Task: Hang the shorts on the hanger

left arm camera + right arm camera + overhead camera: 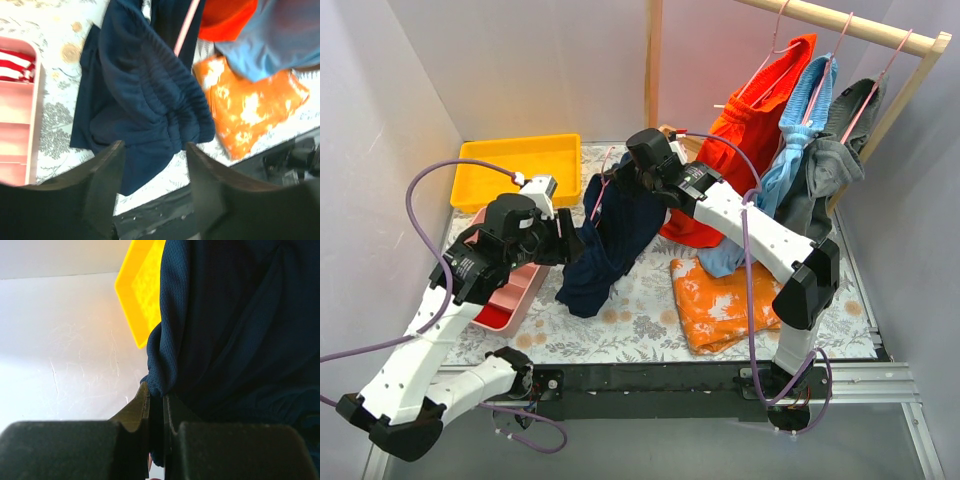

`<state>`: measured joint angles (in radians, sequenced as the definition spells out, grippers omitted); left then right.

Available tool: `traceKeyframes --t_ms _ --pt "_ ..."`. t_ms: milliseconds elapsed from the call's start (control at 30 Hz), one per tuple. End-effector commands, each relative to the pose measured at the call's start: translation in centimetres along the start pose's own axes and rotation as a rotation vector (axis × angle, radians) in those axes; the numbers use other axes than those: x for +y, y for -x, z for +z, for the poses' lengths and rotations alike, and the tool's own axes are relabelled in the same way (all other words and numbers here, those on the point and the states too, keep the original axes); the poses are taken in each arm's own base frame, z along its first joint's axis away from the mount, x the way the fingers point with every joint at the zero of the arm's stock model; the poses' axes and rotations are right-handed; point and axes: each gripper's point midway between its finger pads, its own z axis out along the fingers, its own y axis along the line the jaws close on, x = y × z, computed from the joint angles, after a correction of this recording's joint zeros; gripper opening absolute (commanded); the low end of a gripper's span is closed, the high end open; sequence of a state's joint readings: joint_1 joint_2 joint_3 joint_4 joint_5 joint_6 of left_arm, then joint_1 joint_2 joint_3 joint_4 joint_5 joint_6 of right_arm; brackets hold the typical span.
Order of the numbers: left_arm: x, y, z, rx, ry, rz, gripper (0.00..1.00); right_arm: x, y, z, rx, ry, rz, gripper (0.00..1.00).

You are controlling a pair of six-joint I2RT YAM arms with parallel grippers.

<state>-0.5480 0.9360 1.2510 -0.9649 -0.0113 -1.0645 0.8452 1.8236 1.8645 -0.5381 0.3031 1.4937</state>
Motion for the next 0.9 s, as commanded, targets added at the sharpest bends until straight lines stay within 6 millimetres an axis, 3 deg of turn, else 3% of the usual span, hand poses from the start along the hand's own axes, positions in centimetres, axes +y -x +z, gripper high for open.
traceKeyframes --t_ms 0,233,567,667,867 --pt "-0.9 -1.6 0.5 0.074 -0.075 0.056 0.57 3.7 0.7 -1.8 0.001 0.097 0.040 0.01" --pt "-1.0 -2.5 1.6 0.128 -0.092 0.104 0.70 3.6 0.4 -1.8 0.014 0.097 0.033 0.01" --pt "-0.7 -4.5 2.8 0.234 -0.043 0.216 0.76 4.1 0.5 -1.6 0.017 0.101 0.028 0.01" --pt "0.3 -3.9 3.3 0.210 0.030 0.227 0.74 4.2 0.4 -1.6 0.021 0.103 0.026 0.01" --pt "1.7 0.0 3.2 0.023 0.156 0.206 0.62 4.1 0.3 -1.8 0.028 0.101 0.027 0.01"
